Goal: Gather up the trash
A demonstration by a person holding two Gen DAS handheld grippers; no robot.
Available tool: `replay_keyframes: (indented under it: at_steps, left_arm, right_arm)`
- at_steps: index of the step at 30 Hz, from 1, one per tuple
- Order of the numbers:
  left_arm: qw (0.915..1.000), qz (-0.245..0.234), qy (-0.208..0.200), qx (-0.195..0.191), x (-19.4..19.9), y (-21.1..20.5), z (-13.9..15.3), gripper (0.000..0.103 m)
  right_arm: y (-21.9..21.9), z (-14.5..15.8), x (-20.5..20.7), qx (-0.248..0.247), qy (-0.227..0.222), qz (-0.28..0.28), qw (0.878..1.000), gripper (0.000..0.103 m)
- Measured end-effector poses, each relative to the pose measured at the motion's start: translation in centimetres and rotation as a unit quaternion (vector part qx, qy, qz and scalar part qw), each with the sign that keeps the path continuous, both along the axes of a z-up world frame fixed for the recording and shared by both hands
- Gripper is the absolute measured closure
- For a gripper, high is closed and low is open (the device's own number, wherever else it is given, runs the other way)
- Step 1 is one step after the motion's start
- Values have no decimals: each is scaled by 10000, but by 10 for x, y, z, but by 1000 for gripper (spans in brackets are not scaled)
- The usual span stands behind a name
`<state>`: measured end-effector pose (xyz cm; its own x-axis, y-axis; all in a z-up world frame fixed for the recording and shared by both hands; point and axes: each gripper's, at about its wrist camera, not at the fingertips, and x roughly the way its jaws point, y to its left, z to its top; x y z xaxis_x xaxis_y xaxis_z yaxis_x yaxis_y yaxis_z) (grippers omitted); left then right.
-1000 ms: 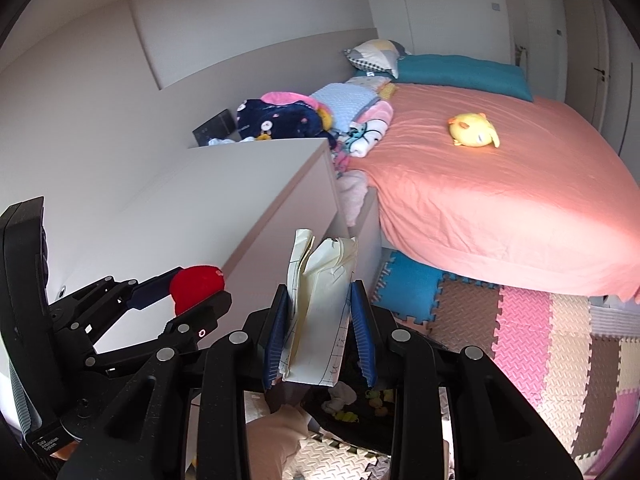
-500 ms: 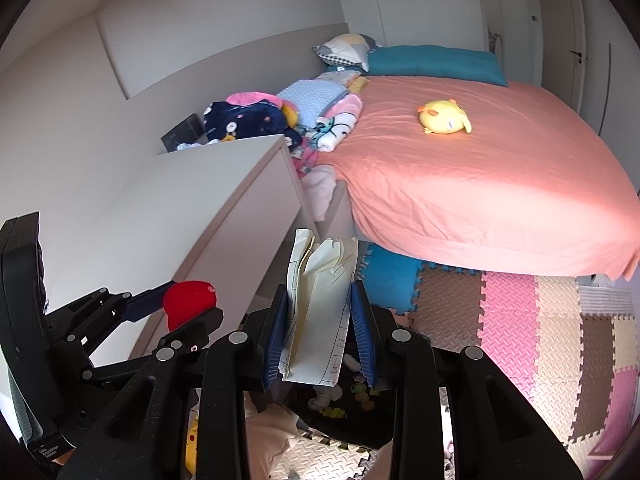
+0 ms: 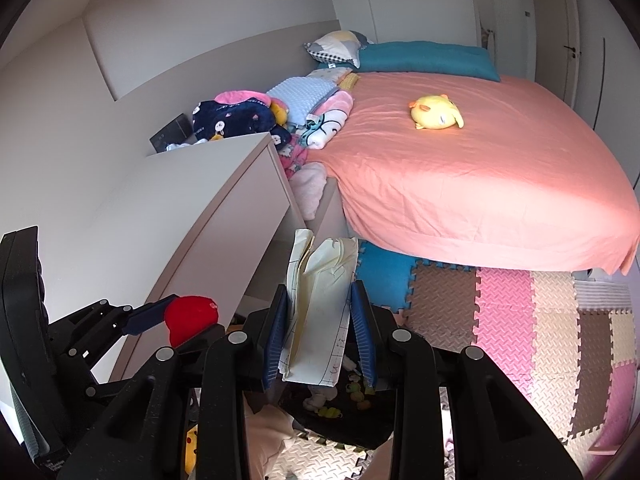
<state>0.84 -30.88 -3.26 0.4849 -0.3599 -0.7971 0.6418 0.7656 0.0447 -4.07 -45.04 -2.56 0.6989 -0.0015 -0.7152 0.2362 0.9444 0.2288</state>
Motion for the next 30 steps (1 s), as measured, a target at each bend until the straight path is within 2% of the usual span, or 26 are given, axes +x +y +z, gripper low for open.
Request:
replay_keyframes:
  at_steps: [1, 2, 3, 4, 5, 8, 15, 30]
  left_arm:
    - [10000, 24, 5, -30, 1, 2, 2, 33]
    - [10000, 60, -36, -28, 1, 3, 3, 17]
    - [9999, 91, -93, 10, 1, 5, 5, 10]
    - [9998, 101, -156, 35, 0, 6, 6, 6]
    - [9998, 93, -195, 53, -1, 6, 7, 6]
    - [9996, 72, -204, 178, -2, 6, 5, 6]
    - [9995, 122, -147, 235, 1, 9, -1, 6]
    - [9996, 265, -52, 21, 4, 16, 3, 6]
  right_arm:
    - [0, 2, 1, -29, -20, -2, 10000, 64]
    - [0, 4, 0, -47, -65, -30, 10000, 55]
    - [0, 5, 0, -73, -101, -84, 9999, 42]
    - [-1, 7, 0, -90, -139, -132, 9998, 36]
    - [-2, 8, -1, -107, -177, -184, 9996, 28]
    - [-3, 13, -1, -193, -261, -272, 9991, 21]
    - [-1, 11, 1, -245, -220, -255, 9991, 20]
    - [1, 10, 3, -266, -191, -239, 9992, 20]
